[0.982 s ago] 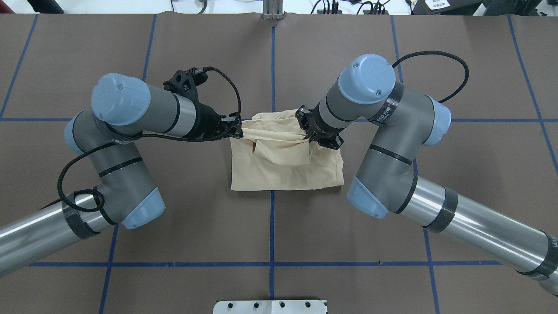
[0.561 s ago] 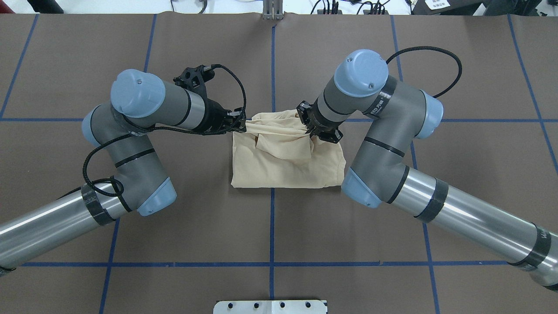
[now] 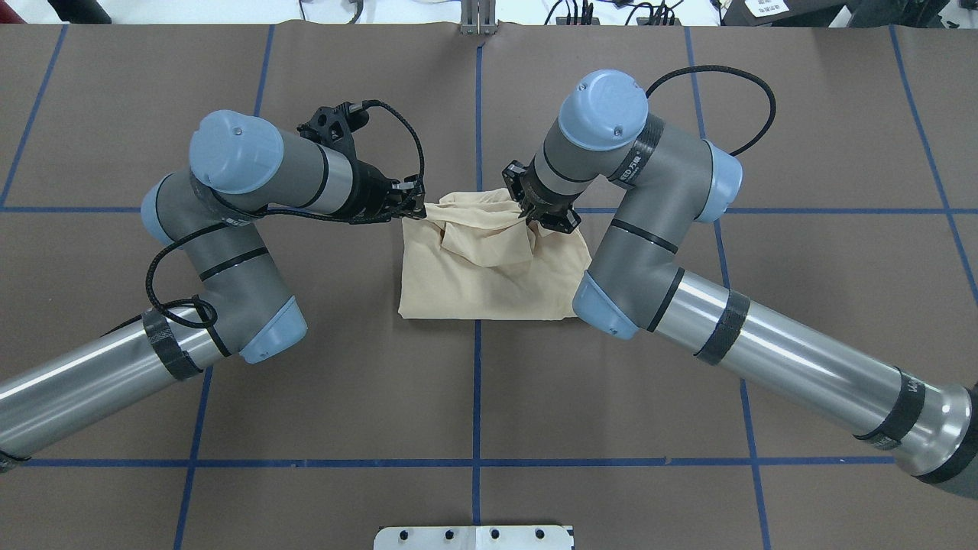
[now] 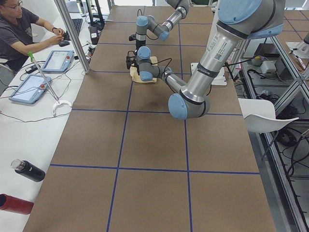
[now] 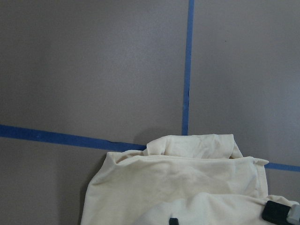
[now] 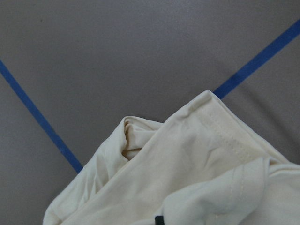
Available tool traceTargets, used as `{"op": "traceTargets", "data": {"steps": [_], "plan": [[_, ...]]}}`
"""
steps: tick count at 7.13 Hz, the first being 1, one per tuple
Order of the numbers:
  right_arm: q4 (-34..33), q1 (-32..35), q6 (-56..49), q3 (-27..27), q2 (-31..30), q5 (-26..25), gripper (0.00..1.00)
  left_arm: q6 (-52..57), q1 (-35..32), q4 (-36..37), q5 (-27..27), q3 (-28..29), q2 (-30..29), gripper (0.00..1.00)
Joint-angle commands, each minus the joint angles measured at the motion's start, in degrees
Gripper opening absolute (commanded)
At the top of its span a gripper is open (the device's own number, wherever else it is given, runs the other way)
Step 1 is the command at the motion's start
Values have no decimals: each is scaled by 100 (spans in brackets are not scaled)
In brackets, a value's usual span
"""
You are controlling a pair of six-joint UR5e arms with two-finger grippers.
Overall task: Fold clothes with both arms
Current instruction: 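Lay the hem on the far end and open both grippers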
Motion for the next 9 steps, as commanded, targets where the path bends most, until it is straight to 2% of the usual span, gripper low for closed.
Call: {"op": "traceTargets", "data": {"steps": [1,5,6,7,8,9], "plan": [[26,62,-9,-106,5,-9,0,19,-8,-19,6,246,-79,0],[26,71,-9,-150,102,-18,0,1,-8,-28,32,362,-220,0],[122,71,-9,-194,93,-18,31,10,1,-28,24,353,-220,0],[471,71,-9,-429,93,-52,99,19,-8,-37,23,353,-220,39],[544,115,-9,-510,85,-61,100,45,-8,-46,32,327,-220,99],[553,298,-131,-511,76,52,100,63,-147,-54,-3,318,-211,100]]}}
